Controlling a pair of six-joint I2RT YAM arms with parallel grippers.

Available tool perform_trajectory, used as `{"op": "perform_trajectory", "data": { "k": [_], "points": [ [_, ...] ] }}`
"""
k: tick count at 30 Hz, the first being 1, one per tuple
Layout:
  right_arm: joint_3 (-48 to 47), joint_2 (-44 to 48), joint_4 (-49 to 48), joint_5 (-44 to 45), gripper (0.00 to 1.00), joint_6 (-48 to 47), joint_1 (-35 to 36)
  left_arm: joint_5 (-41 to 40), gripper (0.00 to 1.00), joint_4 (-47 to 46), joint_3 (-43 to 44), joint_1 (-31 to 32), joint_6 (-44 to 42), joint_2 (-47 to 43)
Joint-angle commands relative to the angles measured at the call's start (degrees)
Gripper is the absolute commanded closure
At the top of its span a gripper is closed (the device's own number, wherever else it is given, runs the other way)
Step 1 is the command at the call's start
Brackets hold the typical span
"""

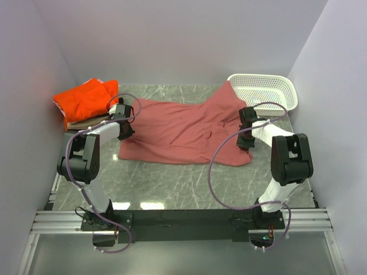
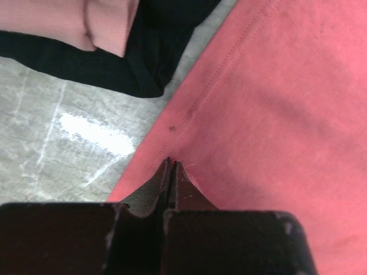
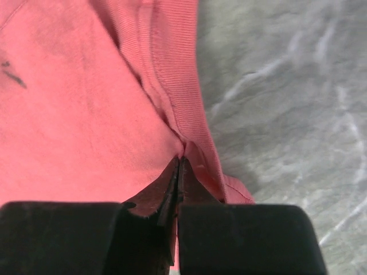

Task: Fold and stack the t-shirts
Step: Fold the tshirt

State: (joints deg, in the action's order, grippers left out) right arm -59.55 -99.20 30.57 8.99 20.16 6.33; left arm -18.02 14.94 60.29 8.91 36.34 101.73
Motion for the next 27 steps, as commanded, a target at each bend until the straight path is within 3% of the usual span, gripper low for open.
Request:
{"op": "perform_trajectory", "data": {
  "k": [1, 16, 18, 20, 21, 22, 27],
  "points": [
    [-0.5, 2.0, 1.0, 5.6, 1.0, 0.8, -1.8, -3.1, 0.99, 1.4, 2.5, -0.8, -1.8, -1.2],
    [0.3, 4.6, 0.6, 9.4, 1.0, 2.1, -3.1, -2.9, 0.99, 2.1, 4.1, -1.2, -1.7, 0.1],
    [0.1, 4.5, 0.7, 7.9, 1.0, 1.7, -2.9, -1.5, 0.88, 1.3, 4.0, -1.2, -1.6, -0.7],
    [0.3, 5.8, 0.2, 5.8, 0.91, 1.2, -2.2, 0.3, 0.78, 0.0, 3.1, -1.1, -1.1, -2.4],
    [0.2, 6.4, 0.1, 5.5, 0.86, 1.1, -1.8, 0.5, 0.67, 0.0, 2.9, -1.1, -0.9, -3.0],
    [0.0, 7.8, 0.5, 5.4, 0.76, 1.1, -1.3, 0.4, 0.61, 0.0, 2.7, -0.9, -0.6, -3.6],
    [-3.7, 10.8, 2.3, 5.6, 0.63, 0.2, 2.4, -1.2, 0.39, 1.5, 3.0, 0.9, 0.4, -7.0]
  ]
}}
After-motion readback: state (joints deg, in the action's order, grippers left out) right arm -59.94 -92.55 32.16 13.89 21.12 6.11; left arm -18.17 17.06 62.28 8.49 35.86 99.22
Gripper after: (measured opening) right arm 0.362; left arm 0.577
